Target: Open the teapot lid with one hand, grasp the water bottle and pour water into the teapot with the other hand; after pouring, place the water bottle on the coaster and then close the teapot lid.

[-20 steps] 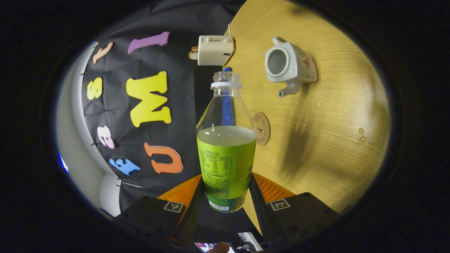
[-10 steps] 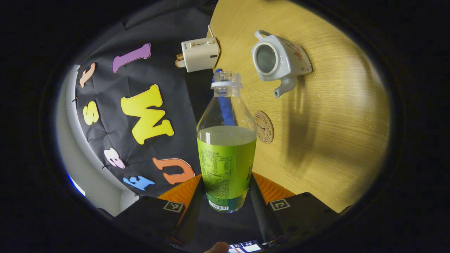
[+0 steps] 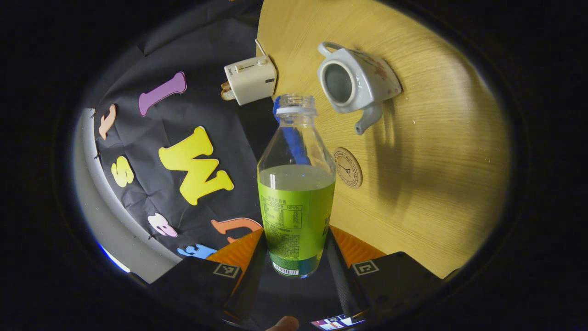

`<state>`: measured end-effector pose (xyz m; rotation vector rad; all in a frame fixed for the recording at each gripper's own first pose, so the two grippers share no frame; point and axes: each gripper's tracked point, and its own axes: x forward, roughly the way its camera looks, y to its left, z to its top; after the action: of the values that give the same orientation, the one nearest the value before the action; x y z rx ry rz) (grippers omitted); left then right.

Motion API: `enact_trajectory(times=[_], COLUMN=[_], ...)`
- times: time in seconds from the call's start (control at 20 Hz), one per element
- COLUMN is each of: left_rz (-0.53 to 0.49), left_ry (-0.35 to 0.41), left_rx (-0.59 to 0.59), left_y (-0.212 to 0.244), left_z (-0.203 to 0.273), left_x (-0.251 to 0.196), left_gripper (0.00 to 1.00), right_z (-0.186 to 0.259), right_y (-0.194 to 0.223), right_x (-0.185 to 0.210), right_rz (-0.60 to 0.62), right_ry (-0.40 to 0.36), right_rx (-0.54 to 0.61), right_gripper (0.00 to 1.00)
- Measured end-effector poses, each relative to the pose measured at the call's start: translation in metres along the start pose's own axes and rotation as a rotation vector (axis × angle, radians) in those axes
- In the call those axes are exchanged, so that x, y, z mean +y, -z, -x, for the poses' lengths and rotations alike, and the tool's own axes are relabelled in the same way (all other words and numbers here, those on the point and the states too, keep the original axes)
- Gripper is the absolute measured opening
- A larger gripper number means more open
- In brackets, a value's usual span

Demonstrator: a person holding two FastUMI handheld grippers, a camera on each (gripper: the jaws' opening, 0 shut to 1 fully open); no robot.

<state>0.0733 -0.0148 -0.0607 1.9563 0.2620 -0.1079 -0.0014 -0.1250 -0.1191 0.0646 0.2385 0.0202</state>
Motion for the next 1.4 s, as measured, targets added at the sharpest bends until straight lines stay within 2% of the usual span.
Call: enact_trajectory(times=[0.25, 0.75, 1.4], left_rz=[-0.070, -0.175, -0.262], left_ry=[-0.052, -0.102, -0.115], left_rx=[0.008, 0.024, 0.042], left_y=[-0.002, -0.006, -0.011], left_z=[-0.002, 0.000, 0.002], left_x=[0.011, 0.024, 0.032], left_gripper=[0.74, 0.74, 0.74], right_z=[0.000, 0.002, 0.005], right_y=[0.003, 0.004, 0.005], right_x=[-0.002, -0.005, -0.012], right_rz=[-0.009, -0.017, -0.028], right_ry=[0.002, 0.001, 0.007], right_rx=[0.002, 0.001, -0.004], right_gripper=[0.00, 0.00, 0.00])
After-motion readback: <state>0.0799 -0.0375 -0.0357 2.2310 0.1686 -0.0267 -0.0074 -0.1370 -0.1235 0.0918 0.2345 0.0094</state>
